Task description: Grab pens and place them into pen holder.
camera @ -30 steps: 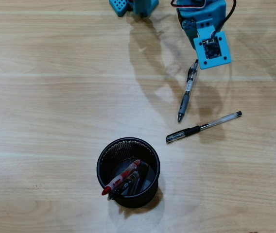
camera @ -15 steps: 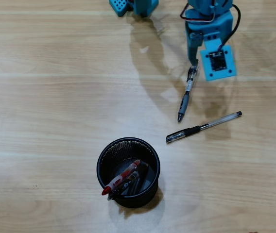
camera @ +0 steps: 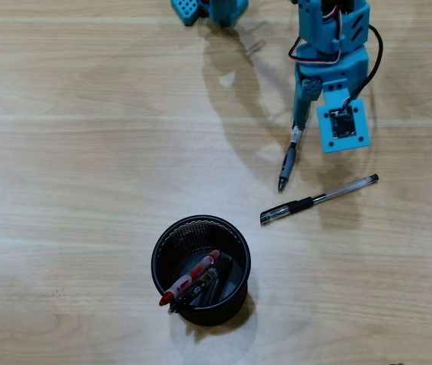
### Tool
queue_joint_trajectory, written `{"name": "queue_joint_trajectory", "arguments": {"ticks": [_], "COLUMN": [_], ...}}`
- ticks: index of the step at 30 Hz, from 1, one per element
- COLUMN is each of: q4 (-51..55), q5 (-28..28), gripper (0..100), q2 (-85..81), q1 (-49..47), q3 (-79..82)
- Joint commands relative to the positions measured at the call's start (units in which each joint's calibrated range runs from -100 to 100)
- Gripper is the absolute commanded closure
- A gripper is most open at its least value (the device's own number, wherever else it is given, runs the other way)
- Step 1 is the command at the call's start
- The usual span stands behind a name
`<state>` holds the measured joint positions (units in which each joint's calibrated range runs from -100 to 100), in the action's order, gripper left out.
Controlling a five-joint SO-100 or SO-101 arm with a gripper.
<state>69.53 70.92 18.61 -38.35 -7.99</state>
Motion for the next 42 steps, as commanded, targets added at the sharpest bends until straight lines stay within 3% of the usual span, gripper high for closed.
{"name": "queue_joint_trajectory", "arguments": {"ticks": [1,12,25,36,42], "q4": [-0.6,-1.0,-14.0,-12.4,-3.9], "q5": [0.4,0.4,0.5,0.5,0.5], "gripper": [78,78,78,78,78], "q2": [0.5,6.6,19.0,19.1,16.0], "q1": [2.9,7.9,7.7,8.3,7.6], "q3": [-1.0,-1.3,-1.2,-1.2,-1.2]}}
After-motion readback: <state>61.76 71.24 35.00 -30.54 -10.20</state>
